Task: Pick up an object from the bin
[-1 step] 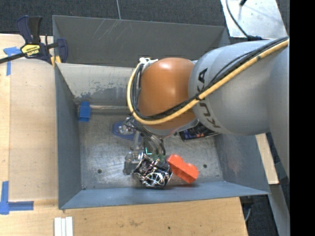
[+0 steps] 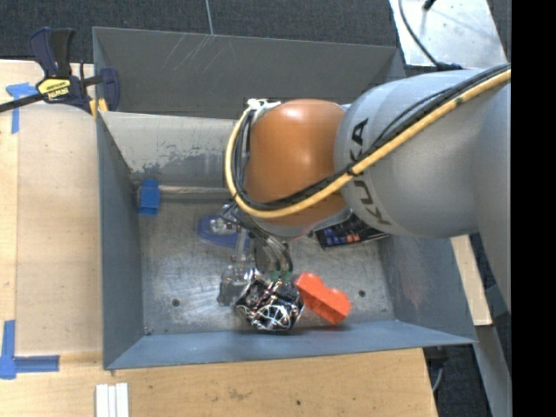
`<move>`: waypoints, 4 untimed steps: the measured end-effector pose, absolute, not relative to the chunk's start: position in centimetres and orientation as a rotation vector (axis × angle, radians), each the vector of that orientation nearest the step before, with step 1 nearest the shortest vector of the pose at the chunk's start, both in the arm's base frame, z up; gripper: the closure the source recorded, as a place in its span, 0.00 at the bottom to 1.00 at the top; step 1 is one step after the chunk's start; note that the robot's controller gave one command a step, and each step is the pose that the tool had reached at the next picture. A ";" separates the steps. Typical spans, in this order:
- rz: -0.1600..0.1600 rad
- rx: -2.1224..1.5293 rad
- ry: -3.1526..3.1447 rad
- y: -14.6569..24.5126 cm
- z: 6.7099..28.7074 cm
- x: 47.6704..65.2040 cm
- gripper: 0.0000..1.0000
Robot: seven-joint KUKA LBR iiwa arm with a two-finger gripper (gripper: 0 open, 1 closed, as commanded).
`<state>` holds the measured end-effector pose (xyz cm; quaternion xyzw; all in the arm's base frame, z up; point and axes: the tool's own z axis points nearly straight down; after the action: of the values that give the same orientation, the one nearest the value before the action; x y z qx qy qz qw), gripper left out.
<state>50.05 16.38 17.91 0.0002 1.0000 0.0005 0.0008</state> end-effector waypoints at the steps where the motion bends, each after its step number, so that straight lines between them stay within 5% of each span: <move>1: 0.002 -0.165 3.132 12.2 13.3 49.7 0.00; 2: -0.001 -0.535 3.095 10.3 11.7 50.3 0.00; 3: 0.001 -0.467 3.106 9.5 11.8 48.7 0.00; 4: 0.000 -0.873 3.017 10.3 8.5 49.7 0.00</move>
Offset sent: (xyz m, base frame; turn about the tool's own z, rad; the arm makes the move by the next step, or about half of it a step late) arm 0.0089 -0.0580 -0.0420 -0.5196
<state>49.69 10.32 8.55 -0.2779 0.9606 -0.0001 0.0006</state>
